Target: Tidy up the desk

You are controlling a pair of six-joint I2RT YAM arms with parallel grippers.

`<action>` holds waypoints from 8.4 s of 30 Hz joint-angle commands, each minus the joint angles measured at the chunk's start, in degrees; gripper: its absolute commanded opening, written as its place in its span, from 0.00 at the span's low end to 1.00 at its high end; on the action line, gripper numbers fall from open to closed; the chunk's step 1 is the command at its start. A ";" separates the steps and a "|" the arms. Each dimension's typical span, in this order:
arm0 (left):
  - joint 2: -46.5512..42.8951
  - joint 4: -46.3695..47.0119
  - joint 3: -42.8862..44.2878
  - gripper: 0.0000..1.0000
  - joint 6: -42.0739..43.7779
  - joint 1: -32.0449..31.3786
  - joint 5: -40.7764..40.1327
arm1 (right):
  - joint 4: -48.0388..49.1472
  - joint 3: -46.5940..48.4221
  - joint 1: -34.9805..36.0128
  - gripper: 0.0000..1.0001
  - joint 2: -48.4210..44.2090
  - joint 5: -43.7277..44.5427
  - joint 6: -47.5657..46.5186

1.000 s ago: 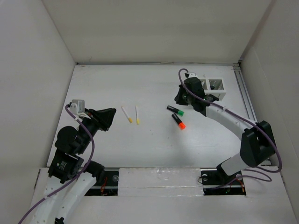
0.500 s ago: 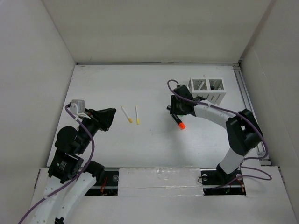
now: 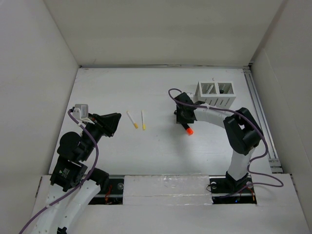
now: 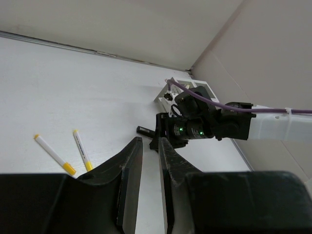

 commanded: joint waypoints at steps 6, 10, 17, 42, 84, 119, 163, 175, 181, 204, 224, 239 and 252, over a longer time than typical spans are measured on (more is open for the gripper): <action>0.17 2.96 0.92 0.17 0.68 -0.29 1.11 | -3.06 3.81 2.98 0.15 2.09 -1.18 0.46; 0.08 2.87 0.84 0.17 0.68 -0.29 1.11 | -1.57 2.94 5.17 0.30 0.59 -2.69 1.68; -0.18 2.61 0.92 0.17 0.68 -0.29 0.94 | -2.09 5.48 4.65 0.46 3.14 -1.72 1.16; -0.62 2.52 0.92 0.17 0.77 -0.29 0.67 | 5.98 -0.22 -1.23 0.01 -7.65 -7.96 3.61; 0.43 2.69 0.92 0.17 0.68 -0.29 0.58 | 35.52 5.57 -29.98 0.00 -13.04 31.40 6.08; -0.18 2.69 0.75 0.41 0.68 -0.29 1.02 | 36.31 1.18 -23.13 0.06 -7.76 44.41 6.79; 0.17 3.31 0.75 0.40 0.68 -0.29 1.81 | 28.68 -12.80 -9.32 0.27 -30.01 -14.90 -4.46; -0.10 3.05 0.75 0.38 0.68 -0.29 1.64 | 8.73 4.33 -3.00 0.64 -6.89 -13.16 -13.60; -0.18 3.13 0.75 0.38 0.77 -0.29 1.64 | 4.07 8.82 -2.38 0.74 -0.21 -8.41 -15.01; -0.62 2.96 0.66 0.35 1.03 -0.29 1.73 | -5.52 18.67 -4.67 0.72 9.38 -18.43 -15.89; -0.89 2.96 0.66 0.35 0.94 -0.29 1.73 | -1.05 9.09 -1.24 0.70 4.91 -13.77 -10.27; -0.71 3.31 0.66 0.35 0.86 -0.29 2.43 | 8.82 -4.02 -7.92 0.79 -9.00 -1.29 6.70; -0.71 3.40 0.75 0.35 0.94 -0.29 2.34 | 1.86 6.89 -7.92 0.60 2.70 1.44 7.31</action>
